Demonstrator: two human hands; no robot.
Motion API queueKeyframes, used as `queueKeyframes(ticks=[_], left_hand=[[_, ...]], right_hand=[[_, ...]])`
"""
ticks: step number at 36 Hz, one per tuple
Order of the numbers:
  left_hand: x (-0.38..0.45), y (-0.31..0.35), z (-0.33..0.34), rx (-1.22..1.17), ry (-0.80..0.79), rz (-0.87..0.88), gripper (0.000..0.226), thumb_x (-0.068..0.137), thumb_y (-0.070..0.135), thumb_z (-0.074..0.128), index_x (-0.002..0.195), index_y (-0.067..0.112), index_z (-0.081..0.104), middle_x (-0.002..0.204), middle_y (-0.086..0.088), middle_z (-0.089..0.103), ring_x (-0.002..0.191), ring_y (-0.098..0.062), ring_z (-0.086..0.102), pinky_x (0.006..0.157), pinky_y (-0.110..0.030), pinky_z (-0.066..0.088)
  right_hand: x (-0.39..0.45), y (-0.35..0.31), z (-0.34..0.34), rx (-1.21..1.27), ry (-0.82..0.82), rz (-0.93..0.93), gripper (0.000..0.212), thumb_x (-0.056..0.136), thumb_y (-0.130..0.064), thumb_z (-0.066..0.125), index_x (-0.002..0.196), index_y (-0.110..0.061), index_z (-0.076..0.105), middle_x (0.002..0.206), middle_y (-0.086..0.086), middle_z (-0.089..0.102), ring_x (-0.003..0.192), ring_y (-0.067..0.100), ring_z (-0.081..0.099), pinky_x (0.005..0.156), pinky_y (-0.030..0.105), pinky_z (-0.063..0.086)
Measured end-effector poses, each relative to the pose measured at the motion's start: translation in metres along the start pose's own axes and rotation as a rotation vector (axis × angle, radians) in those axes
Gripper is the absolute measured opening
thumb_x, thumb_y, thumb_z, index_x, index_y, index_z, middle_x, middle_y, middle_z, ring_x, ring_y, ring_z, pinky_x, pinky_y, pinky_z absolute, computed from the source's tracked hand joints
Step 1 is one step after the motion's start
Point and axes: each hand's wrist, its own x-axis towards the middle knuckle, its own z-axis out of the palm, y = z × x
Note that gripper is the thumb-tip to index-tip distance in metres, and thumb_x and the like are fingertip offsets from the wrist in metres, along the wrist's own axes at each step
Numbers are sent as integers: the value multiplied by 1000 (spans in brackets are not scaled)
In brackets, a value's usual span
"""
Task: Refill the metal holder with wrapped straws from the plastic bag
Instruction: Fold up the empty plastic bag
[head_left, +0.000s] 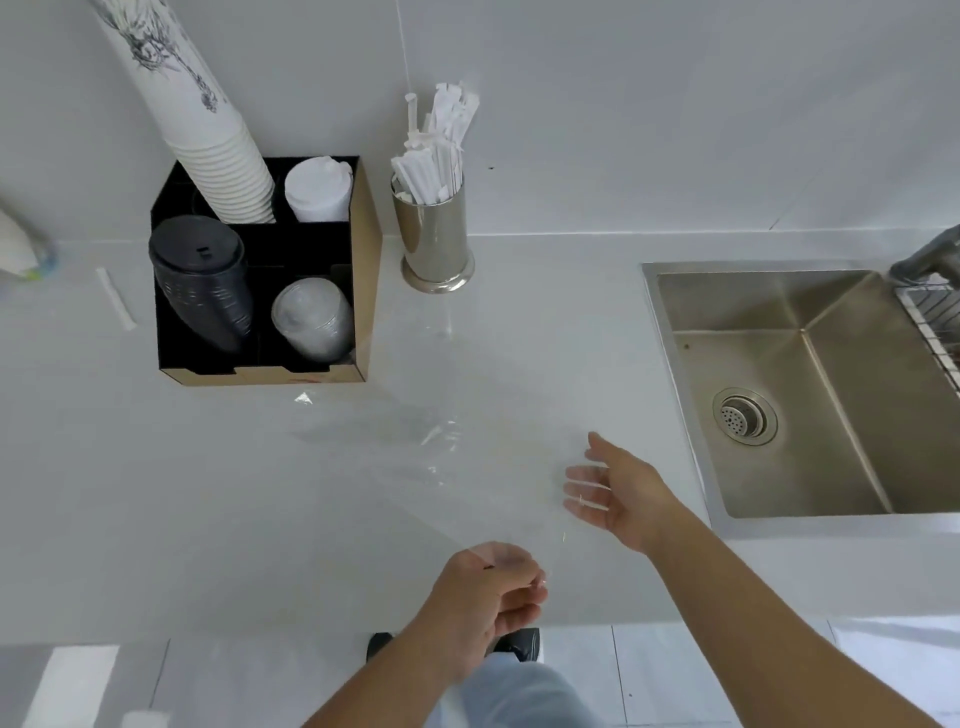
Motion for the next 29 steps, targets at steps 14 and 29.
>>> queueKeyframes(ticks=[14, 29], left_hand=[[-19, -31, -38, -112, 118, -29, 19, 80, -13, 67, 89, 2, 62, 71, -15, 70, 62, -24, 68, 58, -28, 57], [21, 27, -100, -209, 389, 24, 20, 90, 34, 66, 93, 14, 65, 84, -6, 73, 38, -6, 44, 36, -19, 33]], right_hand=[[9, -7, 18, -48, 156, -205, 14, 97, -16, 54, 86, -13, 62, 81, 11, 67, 71, 27, 66, 55, 34, 58], [0, 16, 5, -209, 43, -289, 20, 91, 4, 53, 102, -10, 59, 79, 12, 66, 58, 20, 65, 60, 34, 59]])
